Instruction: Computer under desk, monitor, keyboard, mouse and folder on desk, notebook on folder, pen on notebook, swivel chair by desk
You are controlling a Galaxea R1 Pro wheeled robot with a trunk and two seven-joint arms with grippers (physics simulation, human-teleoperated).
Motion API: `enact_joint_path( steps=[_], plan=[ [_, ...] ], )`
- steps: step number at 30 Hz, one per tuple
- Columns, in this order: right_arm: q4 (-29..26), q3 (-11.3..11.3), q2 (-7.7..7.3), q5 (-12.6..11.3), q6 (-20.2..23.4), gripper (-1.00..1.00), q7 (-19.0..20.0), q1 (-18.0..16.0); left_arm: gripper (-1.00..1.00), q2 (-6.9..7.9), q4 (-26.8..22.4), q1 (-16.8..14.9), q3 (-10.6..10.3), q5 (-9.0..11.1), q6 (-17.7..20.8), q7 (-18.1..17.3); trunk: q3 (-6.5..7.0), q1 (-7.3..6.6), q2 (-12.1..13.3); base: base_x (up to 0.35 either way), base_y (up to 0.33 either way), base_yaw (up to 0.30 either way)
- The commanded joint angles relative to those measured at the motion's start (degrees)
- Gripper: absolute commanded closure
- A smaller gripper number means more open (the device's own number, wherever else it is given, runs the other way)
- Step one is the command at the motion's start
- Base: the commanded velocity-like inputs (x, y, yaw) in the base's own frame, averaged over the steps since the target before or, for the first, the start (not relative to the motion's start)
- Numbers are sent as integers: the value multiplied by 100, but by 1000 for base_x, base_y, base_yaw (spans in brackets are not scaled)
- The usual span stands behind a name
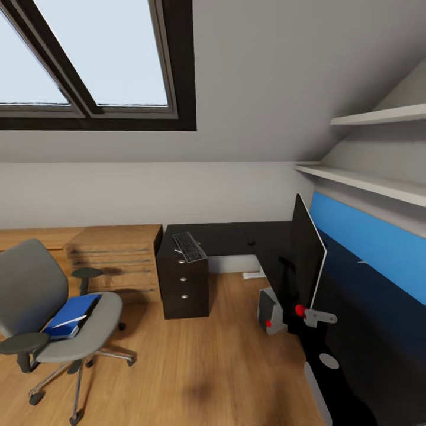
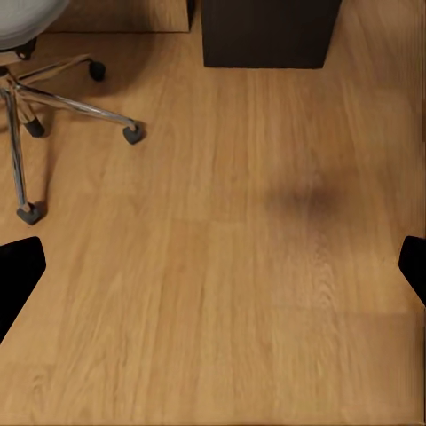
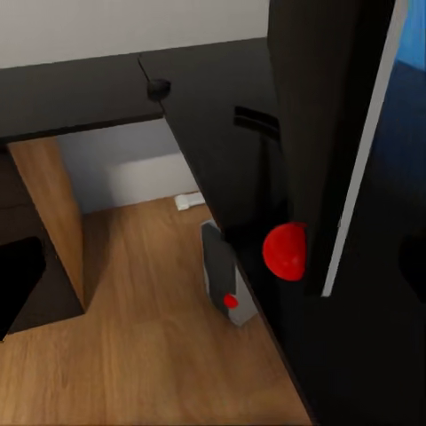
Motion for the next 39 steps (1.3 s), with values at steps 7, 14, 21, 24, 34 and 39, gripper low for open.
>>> enact_joint_path(
  steps=[7, 14, 21, 24, 34, 39],
  plan=[
    [7, 0, 22, -18, 31, -100, -12, 0, -100, -1, 2, -1, 6, 10, -16, 2, -2, 2, -4, 0, 0, -265],
    [10, -6, 16, -15, 20, -100, -15, -3, -100, -1, 2, -1, 6, 10, -16, 2, -2, 2, -4, 0, 0, -265],
    [4, -16, 3, -16, 0, -100, -50, -3, -100, -1, 2, -2, 8, 10, -16, 2, -2, 2, -4, 0, 0, -263],
    [6, -26, -3, -16, -4, -100, -127, -3, -100, -1, 2, -2, 12, 10, -16, 6, -2, 2, -4, 0, 0, -261],
    [27, -42, -9, -10, -385, -100, -352, -3, -100, -1, 2, -2, 14, 12, -16, 18, -2, 2, -4, 0, 0, -215],
    [212, -48, -5, -7, -476, -100, -372, 0, -100, -1, 2, -2, 15, 15, -16, 32, -2, 2, -4, 0, 0, -52]
  ],
)
